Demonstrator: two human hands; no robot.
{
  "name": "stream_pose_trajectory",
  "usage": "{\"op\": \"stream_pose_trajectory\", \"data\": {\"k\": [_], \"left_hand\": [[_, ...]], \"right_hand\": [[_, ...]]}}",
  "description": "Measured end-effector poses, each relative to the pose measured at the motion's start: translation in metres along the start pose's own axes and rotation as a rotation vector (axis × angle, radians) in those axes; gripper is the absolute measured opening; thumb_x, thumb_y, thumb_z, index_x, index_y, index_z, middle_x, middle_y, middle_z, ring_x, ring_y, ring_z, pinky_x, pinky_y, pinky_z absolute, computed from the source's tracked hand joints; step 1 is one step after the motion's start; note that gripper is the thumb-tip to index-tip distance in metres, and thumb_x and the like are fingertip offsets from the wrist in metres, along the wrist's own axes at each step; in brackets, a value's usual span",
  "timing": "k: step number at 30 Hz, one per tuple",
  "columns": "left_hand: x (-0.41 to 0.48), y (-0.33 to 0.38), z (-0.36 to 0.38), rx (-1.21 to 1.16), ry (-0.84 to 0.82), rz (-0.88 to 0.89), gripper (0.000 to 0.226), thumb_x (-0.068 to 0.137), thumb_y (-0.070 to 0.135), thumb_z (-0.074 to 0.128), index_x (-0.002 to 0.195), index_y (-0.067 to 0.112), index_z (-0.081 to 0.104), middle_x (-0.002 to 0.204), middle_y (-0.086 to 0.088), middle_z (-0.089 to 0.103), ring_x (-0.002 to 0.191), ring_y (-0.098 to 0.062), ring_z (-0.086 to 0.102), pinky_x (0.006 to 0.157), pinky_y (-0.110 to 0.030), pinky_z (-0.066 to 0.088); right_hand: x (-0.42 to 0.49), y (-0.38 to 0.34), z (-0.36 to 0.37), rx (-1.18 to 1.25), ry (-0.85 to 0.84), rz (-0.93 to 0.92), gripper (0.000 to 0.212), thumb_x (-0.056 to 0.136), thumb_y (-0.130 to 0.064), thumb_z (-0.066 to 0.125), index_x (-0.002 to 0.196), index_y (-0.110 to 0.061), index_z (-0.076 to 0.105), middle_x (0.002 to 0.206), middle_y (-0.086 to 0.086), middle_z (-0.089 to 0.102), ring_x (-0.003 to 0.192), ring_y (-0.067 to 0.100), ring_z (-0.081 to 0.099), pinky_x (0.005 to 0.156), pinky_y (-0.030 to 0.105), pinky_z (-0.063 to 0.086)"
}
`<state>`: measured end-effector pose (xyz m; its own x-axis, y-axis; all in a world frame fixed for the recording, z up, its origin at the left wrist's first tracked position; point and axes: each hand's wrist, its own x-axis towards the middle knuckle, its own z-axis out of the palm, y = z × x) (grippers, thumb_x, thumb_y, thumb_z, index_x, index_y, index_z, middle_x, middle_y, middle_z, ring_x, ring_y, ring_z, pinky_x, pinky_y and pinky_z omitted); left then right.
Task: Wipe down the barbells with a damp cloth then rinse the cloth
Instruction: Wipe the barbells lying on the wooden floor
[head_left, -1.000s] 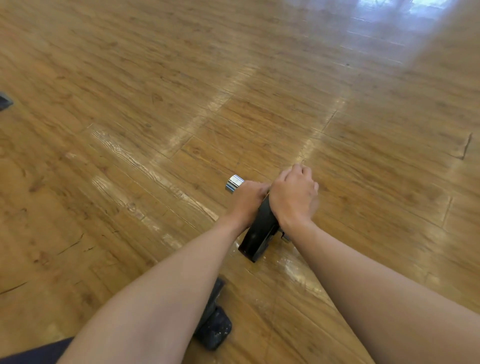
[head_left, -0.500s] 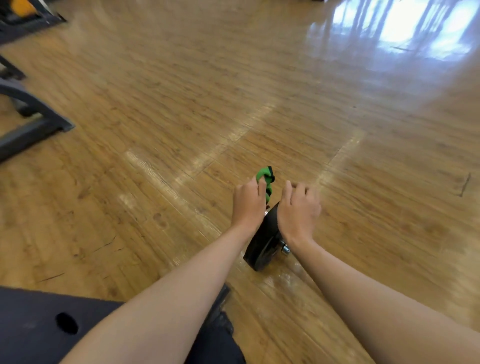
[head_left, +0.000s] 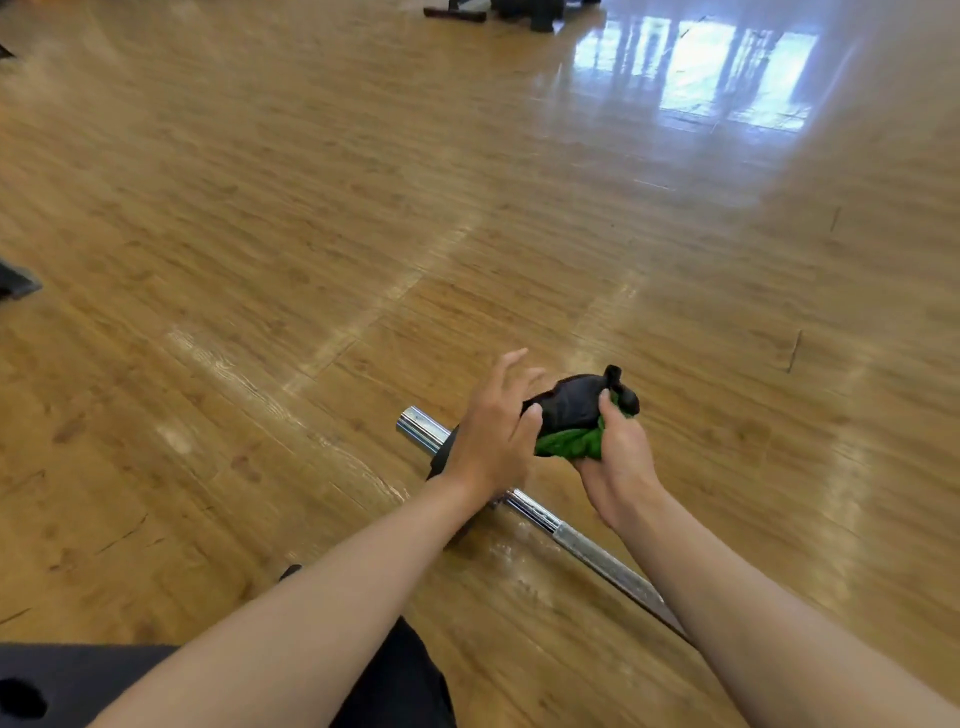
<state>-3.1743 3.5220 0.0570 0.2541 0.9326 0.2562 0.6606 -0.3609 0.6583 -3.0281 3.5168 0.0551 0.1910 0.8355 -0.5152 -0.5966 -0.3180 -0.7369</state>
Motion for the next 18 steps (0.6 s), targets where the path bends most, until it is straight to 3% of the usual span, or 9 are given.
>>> {"op": "stream_pose_trajectory", "data": {"k": [2,5,8,12,13,15,17,18], "left_hand": [[0.007,-0.017,0.004,0.239,-0.114,-0.035,0.045,0.1,0.034,0.042,0.137,0.012,0.052,0.156,-0.008,0.032,0.142,-0.027,0.031,0.112,-0.05,0.036],[0.008,-0.045,0.003,0.605,-0.367,0.059,0.049,0.104,0.042,0.039,0.148,0.02,0.044,0.165,-0.007,0.022,0.153,-0.026,0.013,0.125,-0.044,0.013],[0.002,-0.065,-0.003,0.587,-0.454,0.08,0.056,0.107,0.042,0.032,0.159,0.022,0.025,0.167,-0.002,0.017,0.155,-0.02,0.007,0.123,-0.038,0.013],[-0.004,-0.07,0.0,0.568,-0.43,0.124,0.061,0.104,0.039,0.02,0.159,0.014,0.024,0.166,0.001,0.021,0.155,-0.017,0.007,0.121,-0.037,0.021],[-0.006,-0.07,0.002,0.556,-0.417,0.121,0.065,0.1,0.04,0.016,0.158,0.013,0.028,0.165,0.001,0.025,0.155,-0.018,0.009,0.121,-0.038,0.025],[-0.01,-0.072,0.004,0.533,-0.385,0.11,0.068,0.098,0.04,0.015,0.156,0.011,0.034,0.163,0.0,0.031,0.154,-0.018,0.014,0.118,-0.041,0.033],[-0.012,-0.073,0.005,0.519,-0.348,0.113,0.064,0.099,0.038,0.019,0.154,0.011,0.038,0.161,-0.001,0.035,0.153,-0.019,0.02,0.115,-0.043,0.037],[-0.013,-0.073,0.005,0.508,-0.336,0.117,0.063,0.099,0.037,0.021,0.153,0.011,0.04,0.16,-0.001,0.037,0.152,-0.02,0.023,0.114,-0.043,0.037]], "right_hand": [[-0.001,0.002,-0.018,-0.145,0.047,-0.027,0.012,0.107,-0.025,0.051,0.11,-0.025,0.062,0.113,0.005,0.071,0.102,0.023,0.069,0.095,0.048,0.054],[-0.004,0.016,-0.035,-0.337,0.054,-0.058,0.012,0.106,-0.027,0.053,0.101,-0.032,0.062,0.106,-0.004,0.069,0.103,0.019,0.064,0.1,0.044,0.049],[-0.006,0.039,-0.04,-0.53,-0.002,-0.141,0.02,0.107,-0.024,0.049,0.1,-0.037,0.061,0.105,-0.009,0.068,0.1,0.012,0.062,0.084,0.031,0.049],[-0.007,0.081,-0.053,-1.049,-0.153,-0.355,0.013,0.105,-0.019,0.05,0.106,-0.022,0.063,0.105,-0.001,0.063,0.1,0.023,0.056,0.085,0.039,0.045],[-0.009,0.093,-0.058,-1.232,-0.224,-0.388,0.021,0.104,-0.025,0.049,0.119,-0.017,0.063,0.112,0.002,0.06,0.105,0.024,0.053,0.089,0.04,0.043],[-0.018,0.114,-0.067,-1.563,-0.332,-0.427,0.059,0.103,-0.055,0.032,0.143,-0.017,0.055,0.136,0.005,0.054,0.126,0.028,0.047,0.106,0.042,0.041],[-0.024,0.123,-0.07,-1.707,-0.31,-0.521,0.077,0.102,-0.065,0.011,0.143,-0.019,0.057,0.149,0.008,0.05,0.137,0.029,0.045,0.114,0.044,0.038],[-0.023,0.127,-0.073,-1.732,-0.29,-0.594,0.072,0.105,-0.06,0.015,0.137,-0.017,0.063,0.148,0.011,0.052,0.136,0.031,0.049,0.112,0.044,0.041]]}}
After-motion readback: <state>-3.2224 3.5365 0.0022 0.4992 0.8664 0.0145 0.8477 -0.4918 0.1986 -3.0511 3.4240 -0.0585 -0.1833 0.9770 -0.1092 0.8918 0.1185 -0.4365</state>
